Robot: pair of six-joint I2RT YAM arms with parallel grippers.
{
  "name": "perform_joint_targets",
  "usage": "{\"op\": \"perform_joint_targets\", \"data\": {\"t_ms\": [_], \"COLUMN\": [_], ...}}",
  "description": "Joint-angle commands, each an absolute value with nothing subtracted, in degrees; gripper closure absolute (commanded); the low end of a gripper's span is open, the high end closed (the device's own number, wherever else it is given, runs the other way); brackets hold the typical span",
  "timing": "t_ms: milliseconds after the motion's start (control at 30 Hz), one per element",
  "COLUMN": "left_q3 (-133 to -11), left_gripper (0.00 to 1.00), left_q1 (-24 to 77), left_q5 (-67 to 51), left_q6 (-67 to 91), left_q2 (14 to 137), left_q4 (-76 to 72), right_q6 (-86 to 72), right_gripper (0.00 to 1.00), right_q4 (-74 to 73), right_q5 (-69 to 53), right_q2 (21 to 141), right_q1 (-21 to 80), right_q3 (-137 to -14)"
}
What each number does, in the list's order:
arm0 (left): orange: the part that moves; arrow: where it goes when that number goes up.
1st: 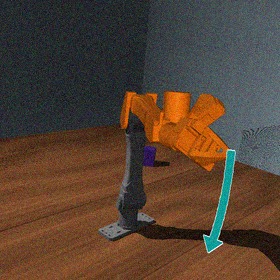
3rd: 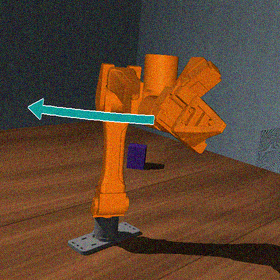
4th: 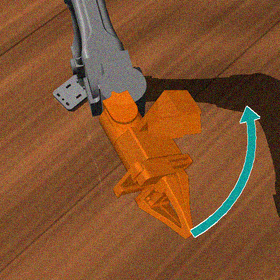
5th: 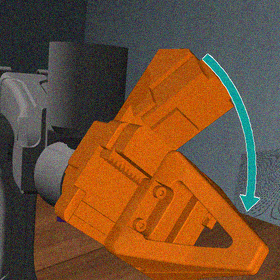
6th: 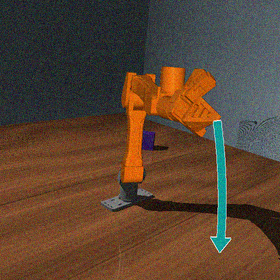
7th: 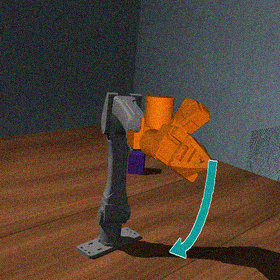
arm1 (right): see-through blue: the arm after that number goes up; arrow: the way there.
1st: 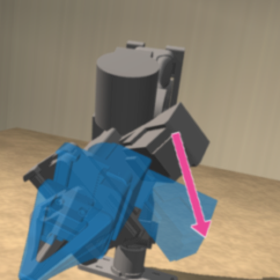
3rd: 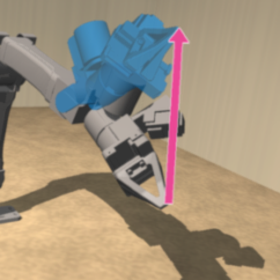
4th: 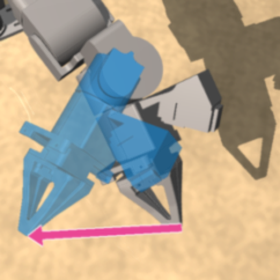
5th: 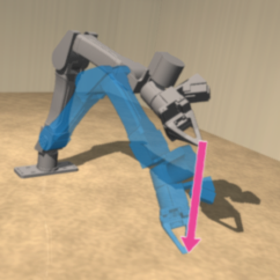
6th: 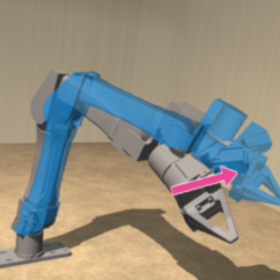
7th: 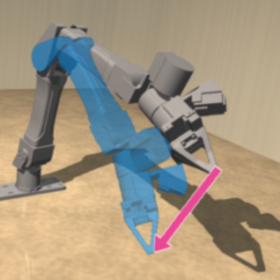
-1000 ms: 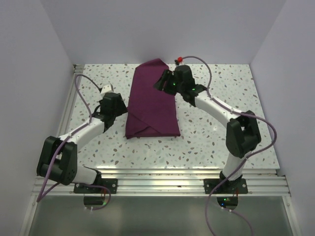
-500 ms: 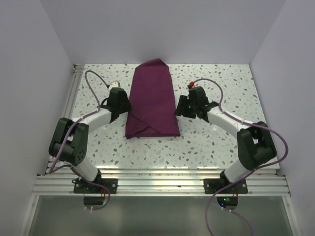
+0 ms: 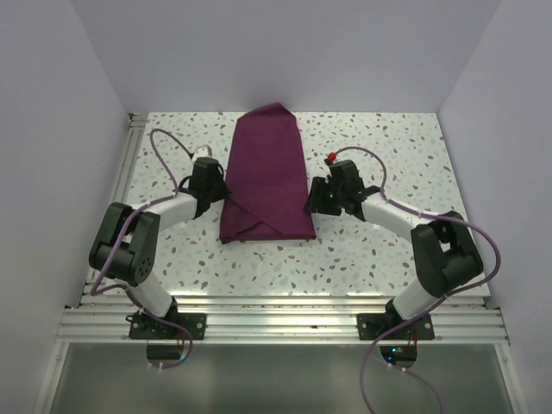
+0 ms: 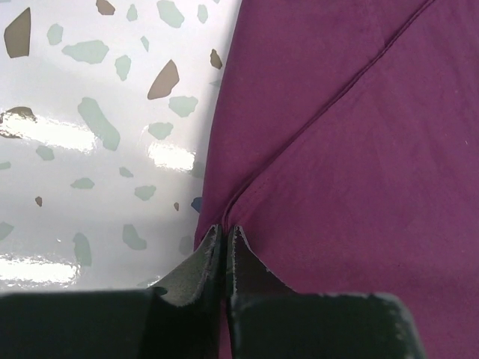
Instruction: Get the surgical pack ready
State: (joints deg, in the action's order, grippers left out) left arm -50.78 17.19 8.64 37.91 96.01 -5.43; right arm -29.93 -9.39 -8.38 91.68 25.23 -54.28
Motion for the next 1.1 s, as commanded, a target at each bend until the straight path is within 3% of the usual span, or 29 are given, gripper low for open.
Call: {"op": "perform_joint_targets", "data": {"t_ms": [0, 233, 567, 1067], "left_q3": [-48.96, -46.59, -39.65, -24.96], "left_gripper": [0.98, 1.00, 1.00, 1.00], "left_q1": [16.61, 16.61, 16.79, 25.57], "left_q5": [8.44, 8.96, 7.38, 9.93], "left_q6": [38.32, 39.02, 41.31, 48.51], "left_q2": [97.03, 97.38, 95.72, 81.92], "left_q4": [-8.79, -9.84, -14.06, -17.06], "right_q6": [-29.62, -30.41, -32.52, -36.99], "right_gripper": [0.46, 0.46, 0.57, 0.59], "right_q4": [-4.93, -3.69, -3.78, -7.73], "right_q5": [-11.86, -13.09, -11.52, -6.60], "right_q2": [92.63, 93.96, 92.02, 76.75], "right_q1": [25.58, 27.68, 30.76, 35.85], "right_q3": [-53.44, -52.30, -48.61, -36.39]}}
